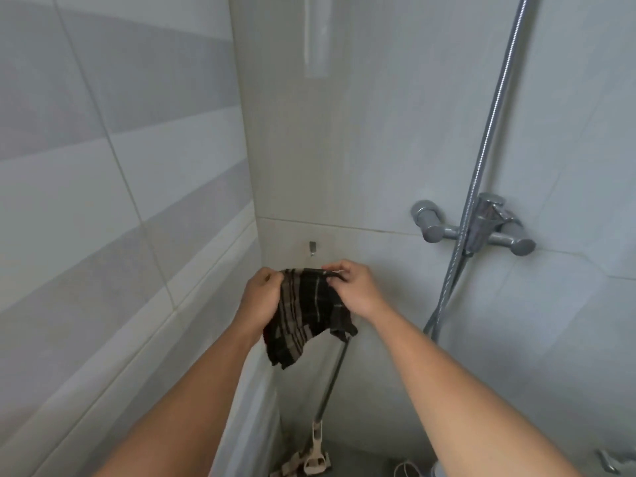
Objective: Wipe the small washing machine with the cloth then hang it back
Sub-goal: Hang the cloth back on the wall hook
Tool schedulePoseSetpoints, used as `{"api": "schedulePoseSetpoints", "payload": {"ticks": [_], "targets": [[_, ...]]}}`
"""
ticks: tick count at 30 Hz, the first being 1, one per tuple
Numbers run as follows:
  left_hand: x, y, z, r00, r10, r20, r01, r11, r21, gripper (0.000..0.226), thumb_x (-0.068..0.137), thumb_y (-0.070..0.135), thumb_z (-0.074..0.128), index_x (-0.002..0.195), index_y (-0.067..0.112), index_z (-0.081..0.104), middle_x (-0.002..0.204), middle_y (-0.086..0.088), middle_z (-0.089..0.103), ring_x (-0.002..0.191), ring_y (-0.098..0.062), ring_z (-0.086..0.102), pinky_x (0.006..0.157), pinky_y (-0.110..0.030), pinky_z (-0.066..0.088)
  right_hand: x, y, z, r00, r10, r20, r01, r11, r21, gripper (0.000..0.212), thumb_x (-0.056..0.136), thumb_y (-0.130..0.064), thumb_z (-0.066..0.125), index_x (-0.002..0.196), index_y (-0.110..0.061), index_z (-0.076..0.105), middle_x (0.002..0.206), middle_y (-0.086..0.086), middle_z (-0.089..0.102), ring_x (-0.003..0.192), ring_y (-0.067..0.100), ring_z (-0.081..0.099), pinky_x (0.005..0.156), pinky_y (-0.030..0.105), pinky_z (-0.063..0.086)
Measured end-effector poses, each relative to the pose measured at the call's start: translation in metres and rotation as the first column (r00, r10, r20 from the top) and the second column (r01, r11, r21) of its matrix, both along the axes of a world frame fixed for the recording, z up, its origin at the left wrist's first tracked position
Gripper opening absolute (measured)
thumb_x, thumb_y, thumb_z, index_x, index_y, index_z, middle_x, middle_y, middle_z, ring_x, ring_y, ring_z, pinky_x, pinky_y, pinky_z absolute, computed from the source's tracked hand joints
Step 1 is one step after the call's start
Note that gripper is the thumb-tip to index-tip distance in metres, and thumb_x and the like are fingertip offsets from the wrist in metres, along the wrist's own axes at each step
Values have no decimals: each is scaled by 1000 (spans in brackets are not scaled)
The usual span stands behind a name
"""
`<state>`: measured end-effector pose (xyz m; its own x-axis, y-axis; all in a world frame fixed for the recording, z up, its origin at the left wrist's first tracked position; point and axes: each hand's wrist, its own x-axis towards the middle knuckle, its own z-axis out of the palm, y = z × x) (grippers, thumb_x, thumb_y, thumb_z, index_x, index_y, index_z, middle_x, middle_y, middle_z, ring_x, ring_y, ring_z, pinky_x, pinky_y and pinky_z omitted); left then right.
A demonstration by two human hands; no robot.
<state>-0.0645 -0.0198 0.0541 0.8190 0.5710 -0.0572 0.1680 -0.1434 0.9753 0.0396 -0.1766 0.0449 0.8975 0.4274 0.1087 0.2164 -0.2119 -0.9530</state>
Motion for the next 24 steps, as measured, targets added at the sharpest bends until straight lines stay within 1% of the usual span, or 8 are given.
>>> {"api": "schedulePoseSetpoints", "payload": {"ticks": [3, 5, 7, 11, 15, 18, 21, 24], "targets": [[25, 12, 13, 999, -28, 35, 16, 955, 297, 18, 97, 32, 67, 100, 16, 59, 90, 2, 64, 85, -16, 64, 67, -27, 43, 22, 6, 12, 983, -57, 174, 69, 996, -62, 23, 91, -2, 63, 100, -21, 71, 97, -4, 75, 93, 13, 71, 86, 25, 55], [42, 20, 18, 997, -43, 62, 9, 883, 469, 16, 97, 29, 68, 99, 18, 57, 85, 5, 62, 81, -15, 62, 63, -25, 41, 33, 8, 19, 955, -51, 293, 93, 987, -131, 26, 90, -4, 62, 100, -26, 70, 101, -7, 73, 97, 10, 68, 87, 21, 50], [62, 29, 20, 994, -83, 71, 25, 804, 594, 10, 99, 24, 65, 103, 20, 57, 89, 5, 64, 81, -15, 61, 64, -28, 42, 47, 11, 23, 912, -17, 410, 109, 974, -200, 26, 89, -4, 60, 102, -24, 70, 104, -7, 71, 99, 12, 65, 90, 24, 51], [97, 51, 15, 971, -236, 35, 98, 529, 843, 31, 101, 16, 57, 131, 24, 60, 116, 1, 66, 92, -22, 67, 73, -34, 51, 75, 20, 18, 811, 48, 583, 167, 936, -310, 28, 90, -7, 59, 108, -21, 74, 106, -3, 65, 97, 18, 63, 87, 34, 53], [123, 71, 2, 963, -265, -53, 134, 297, 946, 26, 100, 21, 48, 119, 22, 66, 113, 0, 64, 80, -27, 68, 59, -29, 40, 94, 33, 1, 685, 157, 712, 252, 865, -434, 28, 91, -15, 59, 115, -22, 72, 113, 1, 61, 87, 27, 66, 67, 40, 57], [135, 80, -14, 958, -266, -103, 153, 173, 973, 26, 93, 28, 44, 108, 21, 65, 102, -1, 59, 73, -26, 66, 51, -33, 47, 100, 37, -15, 619, 241, 747, 312, 798, -516, 28, 85, -21, 71, 113, -23, 73, 106, 3, 61, 74, 28, 66, 49, 32, 48], [139, 82, -35, 954, -250, -166, 208, 155, 966, 20, 93, 26, 56, 109, 19, 65, 102, -1, 58, 75, -23, 66, 52, -33, 49, 101, 36, -34, 630, 263, 730, 324, 766, -556, 35, 78, -23, 80, 112, -24, 73, 102, 3, 61, 75, 24, 65, 44, 27, 42], [140, 79, -57, 960, -246, -132, 189, 221, 957, 26, 91, 26, 57, 112, 19, 70, 103, 0, 63, 81, -20, 68, 56, -31, 54, 100, 36, -51, 653, 290, 699, 283, 763, -581, 46, 79, -22, 79, 124, -23, 68, 106, 4, 59, 84, 23, 65, 45, 28, 46]]}}
